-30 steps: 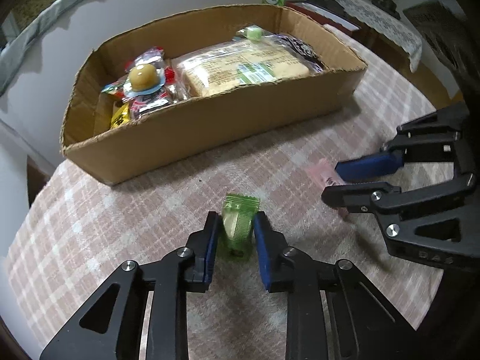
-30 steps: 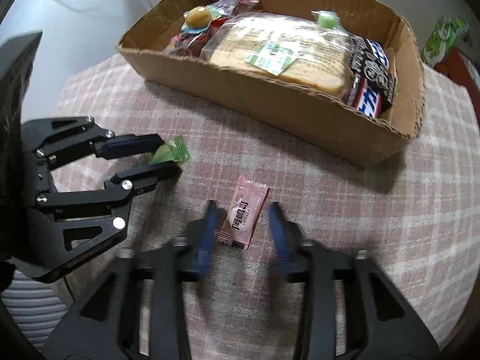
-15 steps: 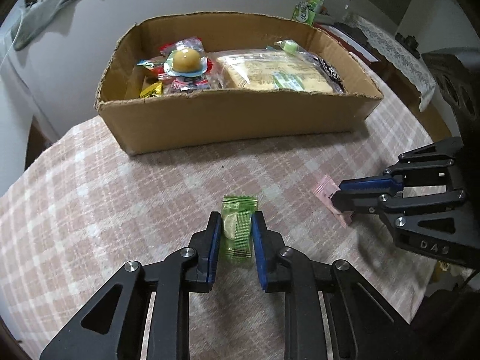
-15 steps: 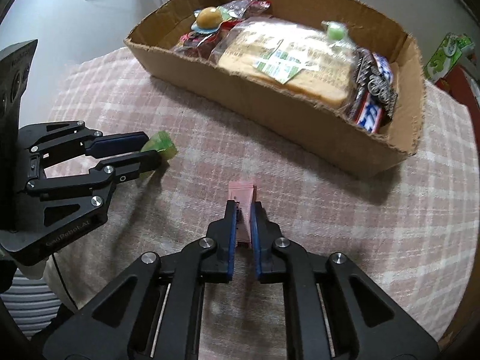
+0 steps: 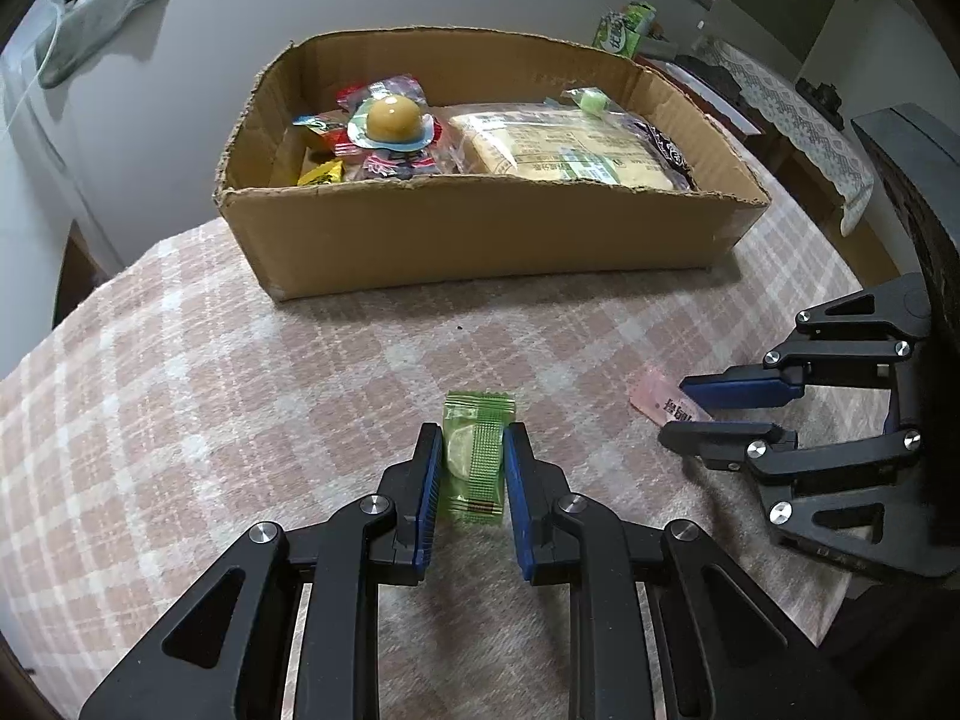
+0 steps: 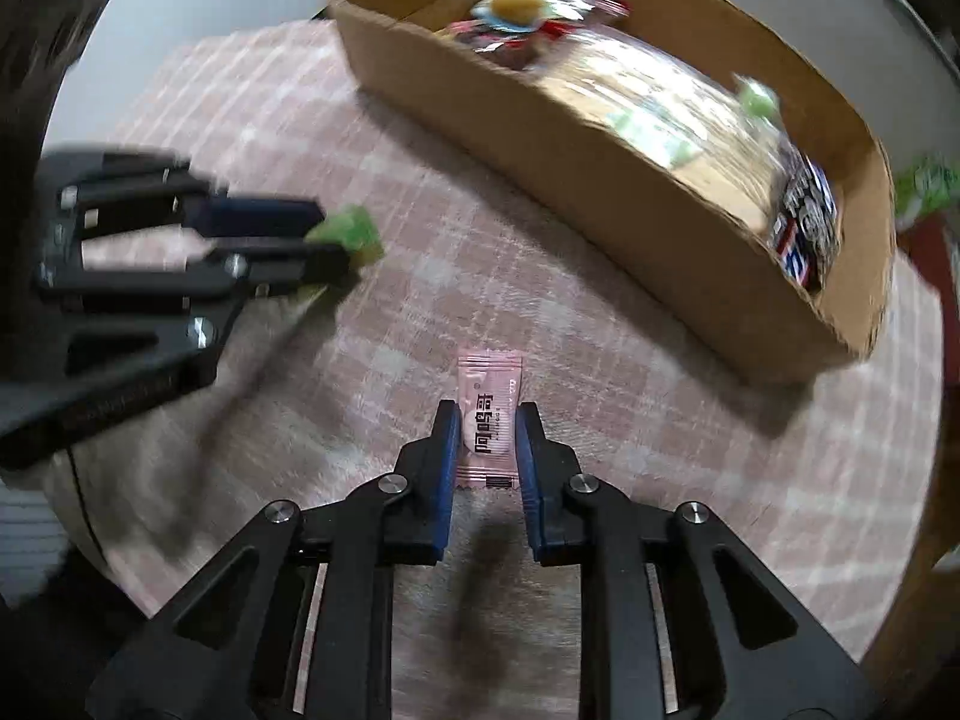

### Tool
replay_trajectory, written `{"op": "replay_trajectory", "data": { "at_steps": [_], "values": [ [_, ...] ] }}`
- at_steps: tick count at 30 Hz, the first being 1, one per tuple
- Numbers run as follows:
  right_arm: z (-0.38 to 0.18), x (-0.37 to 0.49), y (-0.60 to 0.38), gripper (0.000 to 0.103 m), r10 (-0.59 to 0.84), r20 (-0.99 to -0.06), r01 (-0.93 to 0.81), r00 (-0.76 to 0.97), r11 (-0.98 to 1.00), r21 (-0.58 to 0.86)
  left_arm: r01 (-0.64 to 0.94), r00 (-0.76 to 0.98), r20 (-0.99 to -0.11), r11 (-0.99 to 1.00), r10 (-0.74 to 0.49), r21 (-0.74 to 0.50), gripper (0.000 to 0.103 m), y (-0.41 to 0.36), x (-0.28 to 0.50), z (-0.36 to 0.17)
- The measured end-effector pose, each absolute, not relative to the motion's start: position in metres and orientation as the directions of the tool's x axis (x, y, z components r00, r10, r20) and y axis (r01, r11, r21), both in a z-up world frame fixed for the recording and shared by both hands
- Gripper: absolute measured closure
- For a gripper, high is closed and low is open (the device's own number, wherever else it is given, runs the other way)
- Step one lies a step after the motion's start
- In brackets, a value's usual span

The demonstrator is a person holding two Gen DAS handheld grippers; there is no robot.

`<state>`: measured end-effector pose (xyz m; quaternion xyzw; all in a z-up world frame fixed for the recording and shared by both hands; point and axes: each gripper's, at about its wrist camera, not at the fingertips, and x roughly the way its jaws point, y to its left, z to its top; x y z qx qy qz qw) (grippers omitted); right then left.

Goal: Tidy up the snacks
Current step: 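Carry both candies into the box and open both grippers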

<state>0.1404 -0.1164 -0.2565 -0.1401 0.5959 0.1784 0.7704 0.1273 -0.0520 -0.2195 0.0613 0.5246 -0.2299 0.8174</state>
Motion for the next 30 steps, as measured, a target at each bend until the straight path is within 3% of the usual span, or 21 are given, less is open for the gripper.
{"op": "replay_trajectory", "data": {
  "at_steps": [8, 16, 30],
  "values": [
    [-0.245, 0.146, -0.142, 0.085, 0.182, -0.957, -0.368, 0.225, 0.925, 0.09, 0.431, 0.364, -0.868, 0.888, -0.337, -0.163, 0.084, -0.045, 0.126, -0.204],
    [-0.199, 0.149, -0.169, 0.085, 0.233, -0.923, -0.339, 0.307, 0.933, 0.123, 0.434, 0.415, -0.841, 0.888, -0.347, -0.152, 0.084, -0.045, 0.131, -0.17],
    [-0.141, 0.185, -0.202, 0.085, 0.215, -0.869, -0.275, 0.446, 0.957, 0.095, 0.44, 0.506, -0.782, 0.889, -0.364, -0.128, 0.084, -0.062, 0.169, -0.126]
  ]
}}
